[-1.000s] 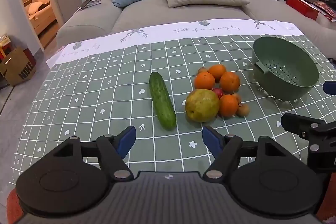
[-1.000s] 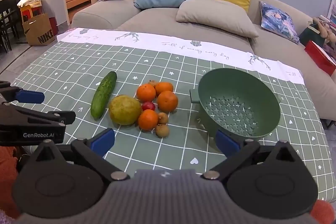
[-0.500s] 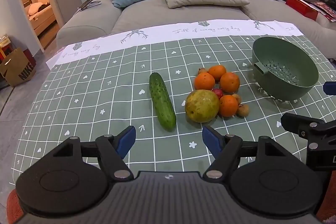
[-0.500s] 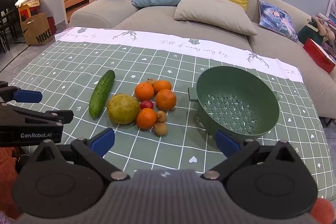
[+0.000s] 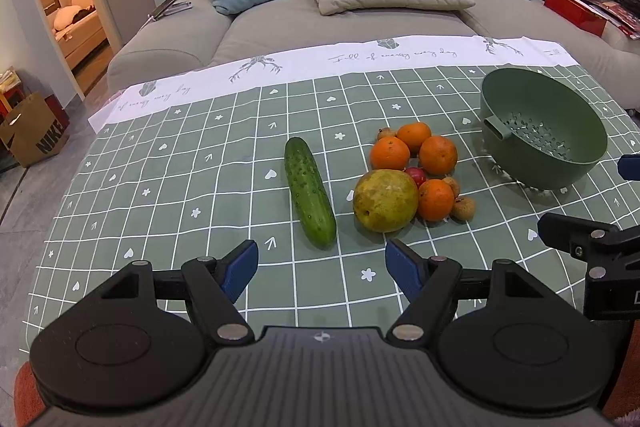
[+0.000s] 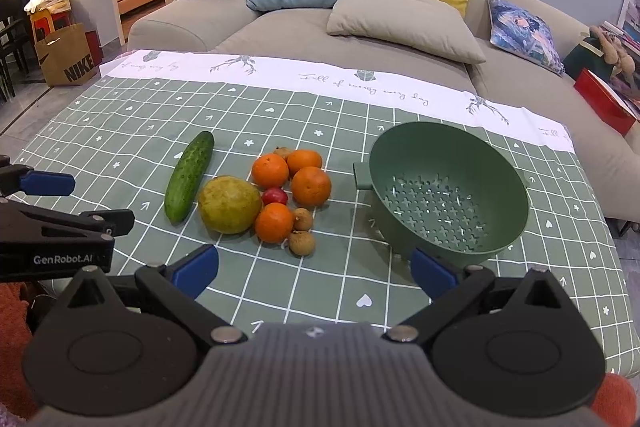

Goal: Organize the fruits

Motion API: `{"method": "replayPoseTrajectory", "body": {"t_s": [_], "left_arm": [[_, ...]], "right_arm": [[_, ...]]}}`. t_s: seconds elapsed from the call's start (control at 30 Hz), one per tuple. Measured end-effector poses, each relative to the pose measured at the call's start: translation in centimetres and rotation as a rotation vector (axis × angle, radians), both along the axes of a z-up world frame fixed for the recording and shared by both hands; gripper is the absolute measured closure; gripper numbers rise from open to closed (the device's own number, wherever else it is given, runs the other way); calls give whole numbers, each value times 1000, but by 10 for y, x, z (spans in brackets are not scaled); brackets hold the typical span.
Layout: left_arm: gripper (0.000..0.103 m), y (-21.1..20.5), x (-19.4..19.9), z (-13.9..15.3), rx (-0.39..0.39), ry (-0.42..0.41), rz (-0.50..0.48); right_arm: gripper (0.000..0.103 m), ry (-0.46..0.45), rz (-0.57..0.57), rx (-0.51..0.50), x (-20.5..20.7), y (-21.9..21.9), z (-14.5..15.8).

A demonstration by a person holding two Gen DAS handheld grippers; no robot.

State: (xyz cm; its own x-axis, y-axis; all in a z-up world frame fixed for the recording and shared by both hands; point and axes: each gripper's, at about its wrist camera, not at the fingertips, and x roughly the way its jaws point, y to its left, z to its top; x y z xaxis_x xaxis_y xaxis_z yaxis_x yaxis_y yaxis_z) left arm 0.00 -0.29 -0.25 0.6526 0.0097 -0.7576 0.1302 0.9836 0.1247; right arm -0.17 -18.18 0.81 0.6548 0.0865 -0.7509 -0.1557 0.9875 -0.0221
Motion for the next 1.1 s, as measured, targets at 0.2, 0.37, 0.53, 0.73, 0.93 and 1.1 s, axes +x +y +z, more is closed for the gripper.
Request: {"method": "replayPoseTrajectory", "body": {"t_s": [0.2,0.37,0.53,0.73,0.93,1.1], "left_arm": [[18,0,0,0,0,1,1],[18,0,0,0,1,2,0],[18,0,0,0,1,1,0],[18,0,0,-1,1,2,1],[18,0,0,-1,0,1,-1],[18,0,0,-1,1,1,0]], "right_arm": [[5,2,-2,2,0,-1,-1],[5,1,-4,1,1,0,-1],[5,5,-7,3,1,-1,-2],[5,7,-8,3,1,-1,-2],[5,11,-16,4,1,-3,-4],[5,15,-18,5,2,-4,-4]]}}
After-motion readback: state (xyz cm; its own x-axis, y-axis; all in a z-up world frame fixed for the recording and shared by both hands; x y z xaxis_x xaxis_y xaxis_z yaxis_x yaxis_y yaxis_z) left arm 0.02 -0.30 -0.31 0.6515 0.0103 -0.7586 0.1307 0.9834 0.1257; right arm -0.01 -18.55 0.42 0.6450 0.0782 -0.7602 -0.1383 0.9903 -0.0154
